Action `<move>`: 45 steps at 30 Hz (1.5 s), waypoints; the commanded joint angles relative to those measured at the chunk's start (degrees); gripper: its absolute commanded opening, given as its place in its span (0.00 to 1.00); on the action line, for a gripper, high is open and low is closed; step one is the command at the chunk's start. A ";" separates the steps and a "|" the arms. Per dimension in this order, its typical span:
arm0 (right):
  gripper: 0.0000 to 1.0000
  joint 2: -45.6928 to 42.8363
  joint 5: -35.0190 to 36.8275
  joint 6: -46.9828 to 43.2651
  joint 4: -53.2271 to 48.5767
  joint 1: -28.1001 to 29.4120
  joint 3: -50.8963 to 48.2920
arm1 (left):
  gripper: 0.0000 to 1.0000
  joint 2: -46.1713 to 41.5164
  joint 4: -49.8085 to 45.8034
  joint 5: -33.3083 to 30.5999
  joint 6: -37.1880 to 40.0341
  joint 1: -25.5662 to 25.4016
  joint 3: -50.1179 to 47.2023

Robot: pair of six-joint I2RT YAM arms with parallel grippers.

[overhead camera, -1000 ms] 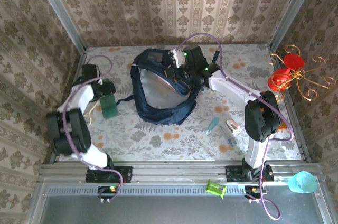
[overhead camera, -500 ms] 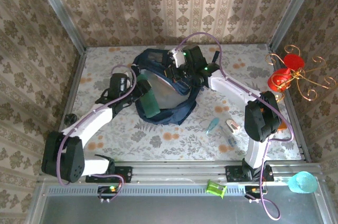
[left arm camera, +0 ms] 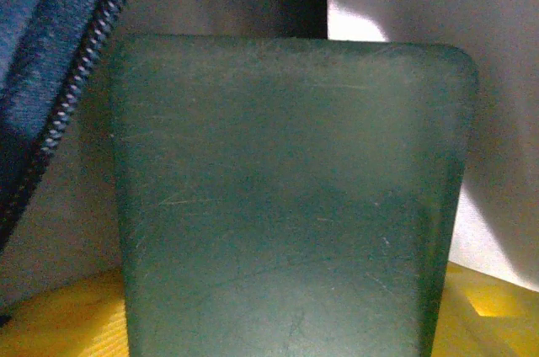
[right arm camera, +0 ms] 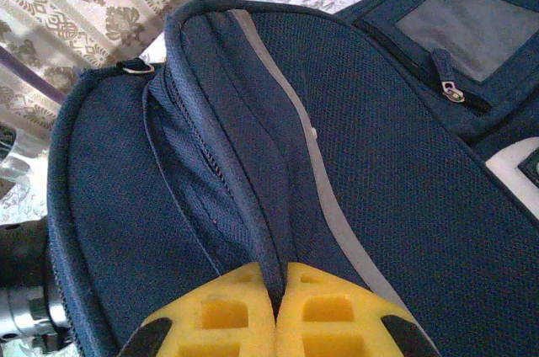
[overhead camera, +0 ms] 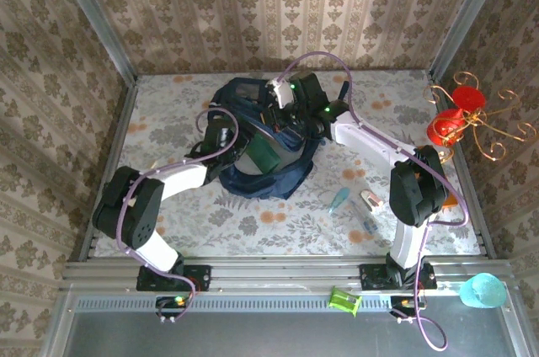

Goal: Pack the student bag

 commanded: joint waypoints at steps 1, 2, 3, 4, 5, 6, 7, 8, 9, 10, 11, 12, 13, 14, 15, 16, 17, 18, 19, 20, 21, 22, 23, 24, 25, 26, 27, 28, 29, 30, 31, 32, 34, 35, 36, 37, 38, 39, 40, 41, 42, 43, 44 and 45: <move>0.00 -1.55 -0.26 1.14 1.50 0.21 1.99 | 0.62 1.40 3.61 -5.63 -2.20 -0.78 2.66; 0.00 -1.65 -0.26 1.03 1.33 0.22 1.98 | 0.65 1.59 3.33 -5.82 -1.89 -0.86 2.59; 0.00 -1.64 -0.17 0.81 1.16 0.19 1.93 | 0.69 1.49 3.21 -5.84 -1.15 -0.87 2.45; 0.00 -1.65 -0.17 0.62 0.98 0.22 1.87 | 0.72 1.15 2.78 -5.84 -0.68 -0.95 2.25; 0.00 -1.66 0.06 0.48 0.87 0.18 1.82 | 0.76 0.74 2.32 -5.93 0.09 -1.03 2.07; 0.00 -1.69 0.09 0.49 0.96 0.18 1.71 | 0.78 0.13 1.64 -5.97 0.81 -1.11 1.70; 0.00 -1.79 0.18 0.50 1.02 0.10 1.45 | 0.81 -0.48 1.24 -6.02 1.42 -1.20 1.40; 0.00 -1.75 0.18 0.50 1.17 0.09 1.26 | 0.84 -1.27 0.93 -5.94 2.33 -1.22 0.97; 0.00 -1.75 0.18 0.49 1.29 0.10 1.15 | 0.86 -2.21 0.21 -6.06 3.23 -1.22 0.65; 0.00 -1.73 0.18 0.50 1.30 0.09 1.07 | 0.87 -2.92 -0.46 -6.19 4.00 -1.23 0.28; 0.00 -1.66 0.18 0.50 1.33 0.09 0.98 | 0.88 -3.92 -0.90 -6.19 5.03 -1.27 -0.23; 0.00 -1.65 0.18 0.49 1.31 0.04 0.92 | 0.89 -4.99 -1.75 -6.19 5.88 -1.22 -0.67; 0.00 -1.69 0.26 0.50 1.25 0.09 0.90 | 0.89 -5.99 -2.47 -6.19 6.90 -1.22 -1.11; 0.00 -1.70 0.26 0.49 1.22 0.00 0.72 | 0.89 -7.34 -3.34 -6.02 8.41 -1.22 -1.56; 0.00 -1.76 0.40 0.42 1.26 0.00 0.60 | 0.89 -8.81 -4.87 -5.86 9.68 -1.28 -1.94; 0.00 -1.83 0.52 0.43 1.30 0.00 0.46 | 0.89 -10.27 -5.97 -5.76 11.04 -1.35 -2.35; 0.00 -1.83 0.62 0.43 1.32 0.00 0.43 | 0.89 -12.04 -7.43 -5.67 12.84 -1.60 -2.80; 0.00 -1.99 0.56 0.48 1.27 -0.08 0.39 | 0.88 -14.21 -9.82 -5.50 15.01 -1.85 -3.07; 0.00 -2.00 0.55 0.37 1.23 -0.09 0.33 | 0.88 -16.04 -12.60 -5.56 16.74 -2.13 -3.21; 0.00 -2.00 0.54 0.33 1.18 -0.09 0.35 | 0.87 -18.15 -15.81 -6.07 19.11 -2.56 -3.39; 0.00 -1.99 0.54 0.24 1.13 -0.09 0.33 | 0.87 -20.27 -19.46 -7.25 20.79 -2.99 -3.92; 0.00 -2.00 0.52 0.18 1.05 -0.09 0.33 | 0.87 -22.03 -21.99 -8.38 22.03 -3.23 -4.64; 0.00 -2.01 0.52 0.15 1.04 -0.08 0.32 | 0.87 -23.86 -24.74 -10.07 22.89 -3.42 -5.64; 0.00 -2.09 0.54 0.16 1.22 -0.09 0.18 | 0.87 -25.30 -27.02 -11.47 23.55 -3.42 -6.75; 0.00 -2.16 0.45 0.22 1.37 -0.09 0.08 | 0.87 -25.99 -28.50 -12.50 24.18 -3.44 -7.52; 0.00 -2.42 0.36 0.31 1.60 -0.10 -0.14 | 0.88 -26.05 -30.20 -13.28 25.00 -3.42 -7.88; 0.00 -2.44 0.27 0.39 1.80 -0.09 -0.26 | 0.89 -25.57 -31.60 -13.16 25.58 -3.42 -7.76; 0.00 -2.66 0.19 0.47 1.94 -0.01 -0.34 | 0.89 -24.59 -33.29 -12.65 26.30 -3.42 -7.18; 0.00 -2.82 0.18 0.49 2.01 0.00 -0.40 | 0.90 -23.50 -34.32 -12.00 26.73 -3.50 -6.92; 0.00 -3.04 0.10 0.50 2.01 0.00 -0.36 | 0.90 -22.44 -34.29 -11.35 26.95 -3.59 -6.99; 0.00 -3.18 0.07 0.45 1.95 0.00 -0.41 | 0.90 -21.30 -33.99 -10.59 26.88 -3.59 -7.15; 0.00 -3.29 0.12 0.40 1.90 0.00 -0.40 | 0.90 -20.28 -33.04 -9.62 26.76 -3.59 -7.41; 0.00 -3.29 0.18 0.40 1.66 0.00 -0.37 | 0.89 -18.32 -32.11 -8.88 26.67 -3.76 -7.27; 0.00 -3.25 0.16 0.43 1.66 0.02 -0.41 | 0.88 -17.22 -30.97 -7.99 26.68 -3.81 -7.18; 0.00 -3.23 0.10 0.47 1.71 0.09 -0.49 | 0.86 -16.28 -29.98 -7.05 26.59 -3.77 -7.11; 0.00 -3.24 0.10 0.44 1.61 0.09 -0.62 | 0.82 -15.08 -29.13 -5.93 26.56 -3.77 -6.73; 0.00 -3.15 0.14 0.43 1.49 0.09 -0.49 | 0.75 -14.00 -28.39 -4.72 26.65 -3.77 -6.34; 0.00 -3.16 0.22 0.40 1.37 0.10 -0.38 | 0.67 -13.34 -27.71 -3.50 26.81 -3.81 -5.97; 0.00 -3.31 0.31 0.31 1.10 0.09 -0.28 | 0.59 -13.18 -27.20 -2.94 26.91 -3.93 -5.75; 0.00 -3.49 0.40 0.15 0.92 0.09 -0.07 | 0.50 -13.53 -26.33 -2.45 26.94 -4.15 -5.81; 0.00 -3.76 0.51 -0.01 0.68 0.09 0.28 | 0.40 -14.37 -25.70 -1.84 26.93 -4.29 -6.02; 0.00 -4.02 0.66 -0.32 0.17 0.12 0.70 | 0.34 -15.44 -25.40 -1.31 26.90 -4.30 -6.20; 0.00 -4.40 0.92 -0.74 -0.37 0.09 1.38 | 0.25 -16.79 -24.89 -0.30 27.15 -4.24 -6.30; 0.00 -4.86 1.12 -1.26 -0.80 0.09 2.25 | 0.19 -18.29 -24.73 0.87 27.61 -4.24 -6.07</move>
